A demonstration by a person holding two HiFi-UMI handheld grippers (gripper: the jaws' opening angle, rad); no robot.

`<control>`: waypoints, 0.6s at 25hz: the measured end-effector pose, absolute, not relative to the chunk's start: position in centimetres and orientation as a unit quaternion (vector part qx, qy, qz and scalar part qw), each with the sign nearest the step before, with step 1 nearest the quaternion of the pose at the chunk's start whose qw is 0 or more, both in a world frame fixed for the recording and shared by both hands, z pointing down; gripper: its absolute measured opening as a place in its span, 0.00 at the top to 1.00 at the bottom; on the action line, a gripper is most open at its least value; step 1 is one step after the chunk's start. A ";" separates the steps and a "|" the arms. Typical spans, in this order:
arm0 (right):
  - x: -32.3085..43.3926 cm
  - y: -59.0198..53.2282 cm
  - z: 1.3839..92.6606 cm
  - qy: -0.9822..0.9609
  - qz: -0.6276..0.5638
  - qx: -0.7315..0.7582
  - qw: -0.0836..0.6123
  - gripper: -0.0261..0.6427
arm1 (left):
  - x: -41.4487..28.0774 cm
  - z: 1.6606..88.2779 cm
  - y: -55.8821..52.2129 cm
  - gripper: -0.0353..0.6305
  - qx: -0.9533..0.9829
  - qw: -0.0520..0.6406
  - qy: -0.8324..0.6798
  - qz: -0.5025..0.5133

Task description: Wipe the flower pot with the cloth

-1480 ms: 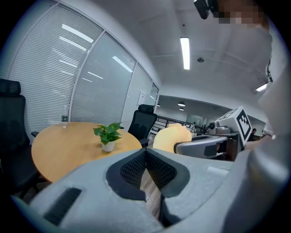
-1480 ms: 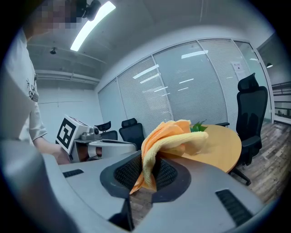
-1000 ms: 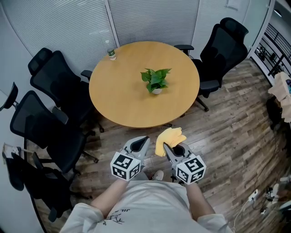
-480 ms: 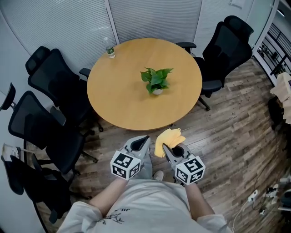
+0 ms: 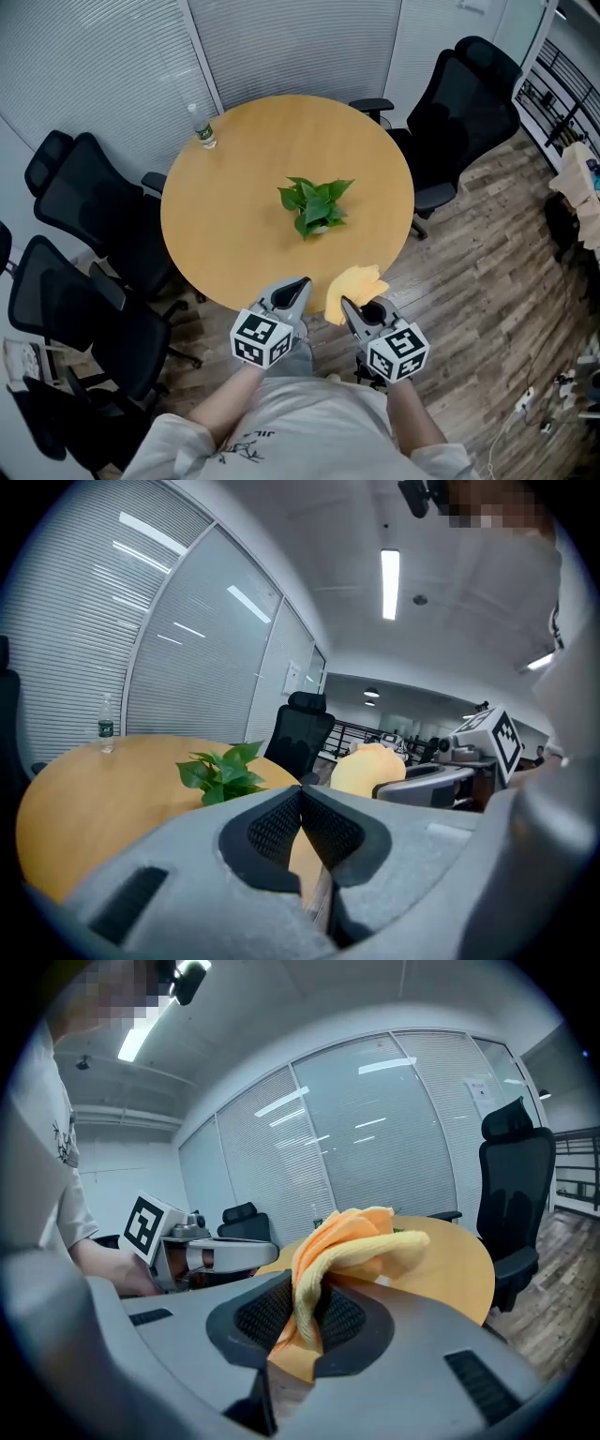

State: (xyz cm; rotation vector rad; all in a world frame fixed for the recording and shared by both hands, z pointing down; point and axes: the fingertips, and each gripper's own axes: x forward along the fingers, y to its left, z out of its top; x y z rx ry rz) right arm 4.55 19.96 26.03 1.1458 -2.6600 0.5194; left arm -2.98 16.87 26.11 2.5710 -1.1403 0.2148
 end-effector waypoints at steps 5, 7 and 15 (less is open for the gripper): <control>3.2 13.7 25.3 -0.896 0.163 0.400 0.106 0.88 | -4.0 26.1 11.2 0.93 0.907 0.148 -0.386 0.079; 3.1 12.2 25.1 -0.892 0.162 0.409 0.107 0.88 | -4.3 26.4 9.7 0.93 0.909 0.154 -0.380 0.078; 4.6 9.2 26.2 -0.872 0.182 0.440 0.112 0.88 | -4.4 26.3 6.0 0.93 0.915 0.162 -0.363 0.067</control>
